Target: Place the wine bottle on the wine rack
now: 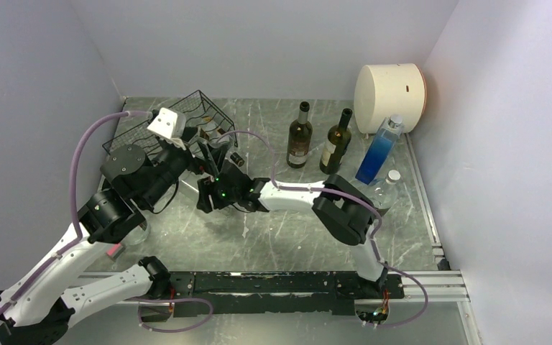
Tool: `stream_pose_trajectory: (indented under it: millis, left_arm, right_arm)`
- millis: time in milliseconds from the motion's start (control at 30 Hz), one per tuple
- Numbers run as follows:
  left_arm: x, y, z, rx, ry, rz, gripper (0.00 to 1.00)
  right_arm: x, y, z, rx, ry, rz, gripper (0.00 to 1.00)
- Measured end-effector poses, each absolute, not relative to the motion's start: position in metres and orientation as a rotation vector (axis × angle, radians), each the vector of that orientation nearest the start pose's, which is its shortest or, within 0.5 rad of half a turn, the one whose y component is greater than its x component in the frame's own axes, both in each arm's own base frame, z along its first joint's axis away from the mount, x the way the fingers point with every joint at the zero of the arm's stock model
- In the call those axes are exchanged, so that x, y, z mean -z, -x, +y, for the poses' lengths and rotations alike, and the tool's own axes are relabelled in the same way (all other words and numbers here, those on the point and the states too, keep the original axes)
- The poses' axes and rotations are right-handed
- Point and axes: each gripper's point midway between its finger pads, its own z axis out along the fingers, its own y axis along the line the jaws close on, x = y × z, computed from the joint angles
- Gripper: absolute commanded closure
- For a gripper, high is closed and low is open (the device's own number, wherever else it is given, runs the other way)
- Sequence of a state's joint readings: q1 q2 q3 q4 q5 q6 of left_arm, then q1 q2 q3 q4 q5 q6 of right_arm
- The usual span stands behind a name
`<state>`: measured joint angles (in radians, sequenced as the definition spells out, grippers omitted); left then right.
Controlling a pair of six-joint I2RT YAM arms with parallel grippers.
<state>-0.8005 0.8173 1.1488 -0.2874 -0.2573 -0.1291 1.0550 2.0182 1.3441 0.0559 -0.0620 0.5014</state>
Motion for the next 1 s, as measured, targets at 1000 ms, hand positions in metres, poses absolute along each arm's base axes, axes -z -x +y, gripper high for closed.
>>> stream_pose_trajectory:
  millis: [1000]
  left_arm:
    - [-0.432,-0.228,-0.189,0.579,-0.338,1.505,0.01]
  right_arm:
    - [-0.059,-0.331,0.597,-0.836,0.457,2.175,0.66]
